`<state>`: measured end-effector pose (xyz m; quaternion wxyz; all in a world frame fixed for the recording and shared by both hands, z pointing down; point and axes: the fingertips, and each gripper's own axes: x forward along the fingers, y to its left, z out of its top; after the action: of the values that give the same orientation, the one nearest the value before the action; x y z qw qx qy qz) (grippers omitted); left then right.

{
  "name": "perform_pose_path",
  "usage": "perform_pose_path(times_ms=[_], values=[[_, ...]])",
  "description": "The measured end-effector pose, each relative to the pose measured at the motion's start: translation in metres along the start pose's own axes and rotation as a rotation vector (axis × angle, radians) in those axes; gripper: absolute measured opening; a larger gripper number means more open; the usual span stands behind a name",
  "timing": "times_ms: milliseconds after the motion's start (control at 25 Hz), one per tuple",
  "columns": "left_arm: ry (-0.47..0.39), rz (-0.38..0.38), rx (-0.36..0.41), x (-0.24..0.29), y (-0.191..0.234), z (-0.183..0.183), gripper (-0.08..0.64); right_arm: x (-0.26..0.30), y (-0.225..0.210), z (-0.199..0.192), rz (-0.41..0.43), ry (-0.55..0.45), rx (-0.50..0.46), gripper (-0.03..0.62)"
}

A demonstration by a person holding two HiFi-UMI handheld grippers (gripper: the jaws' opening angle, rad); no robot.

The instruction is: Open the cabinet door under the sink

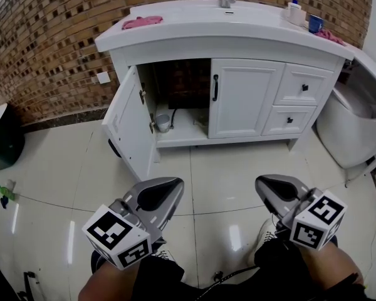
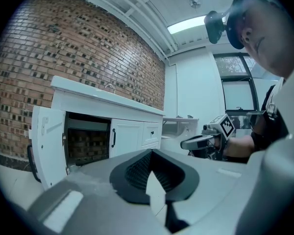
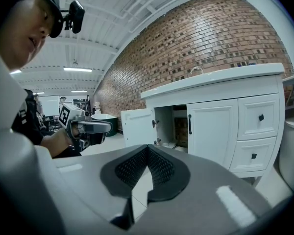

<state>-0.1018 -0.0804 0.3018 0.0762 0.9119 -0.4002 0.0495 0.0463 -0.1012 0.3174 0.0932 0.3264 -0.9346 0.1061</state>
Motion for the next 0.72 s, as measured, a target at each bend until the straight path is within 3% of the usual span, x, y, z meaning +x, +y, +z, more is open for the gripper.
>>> perform_pose_path(times_ms=[720], values=[[-0.008,0.004,0.007,-0.0061,-0.0015,0.0005,0.005,-0.0004,0.0060,-0.0032,-0.013,0.009,-0.002,0.008]])
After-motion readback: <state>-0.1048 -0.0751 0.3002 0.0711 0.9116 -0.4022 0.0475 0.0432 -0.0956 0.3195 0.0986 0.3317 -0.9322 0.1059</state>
